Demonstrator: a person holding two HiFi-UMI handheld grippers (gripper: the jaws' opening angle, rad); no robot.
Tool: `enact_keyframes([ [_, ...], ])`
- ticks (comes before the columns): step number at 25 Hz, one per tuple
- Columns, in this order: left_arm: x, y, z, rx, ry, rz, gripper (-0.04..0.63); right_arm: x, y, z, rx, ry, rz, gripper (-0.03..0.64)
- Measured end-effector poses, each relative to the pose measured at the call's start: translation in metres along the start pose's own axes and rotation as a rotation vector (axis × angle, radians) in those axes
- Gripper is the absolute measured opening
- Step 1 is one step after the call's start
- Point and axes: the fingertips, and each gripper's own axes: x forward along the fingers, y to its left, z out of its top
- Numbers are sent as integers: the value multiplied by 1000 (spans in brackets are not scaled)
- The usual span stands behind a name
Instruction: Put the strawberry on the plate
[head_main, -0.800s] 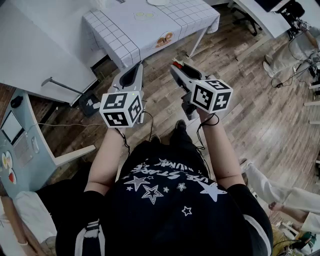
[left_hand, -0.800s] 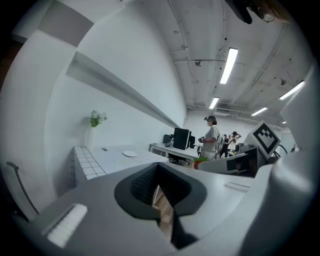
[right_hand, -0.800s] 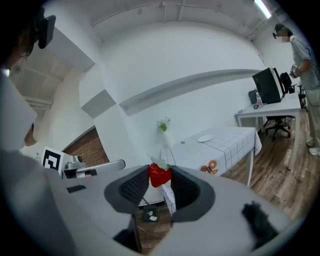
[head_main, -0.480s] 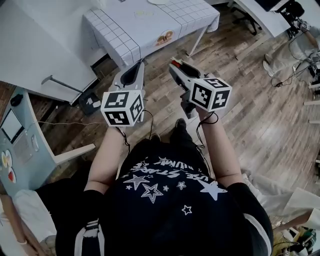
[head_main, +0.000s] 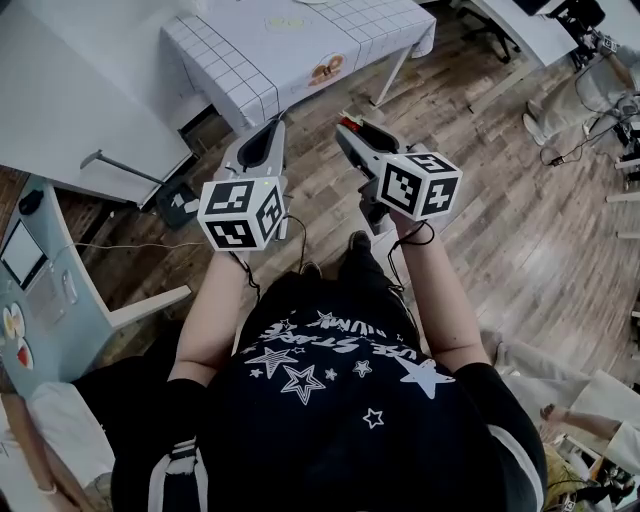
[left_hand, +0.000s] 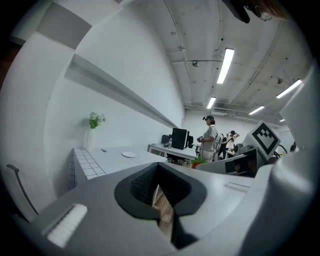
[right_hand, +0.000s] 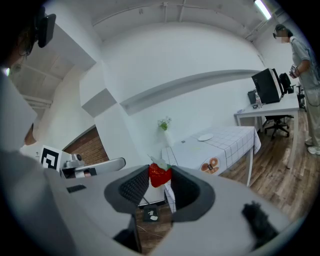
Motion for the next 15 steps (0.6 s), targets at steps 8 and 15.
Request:
enact_keyframes([
  [8,9,-5,-2,-9,-28,-59,6,-5,-11,-4,-9,11,-34,144],
  [15,32,0,0,-1,-22,-43,6,9,-40,5,26,9,-28,146],
])
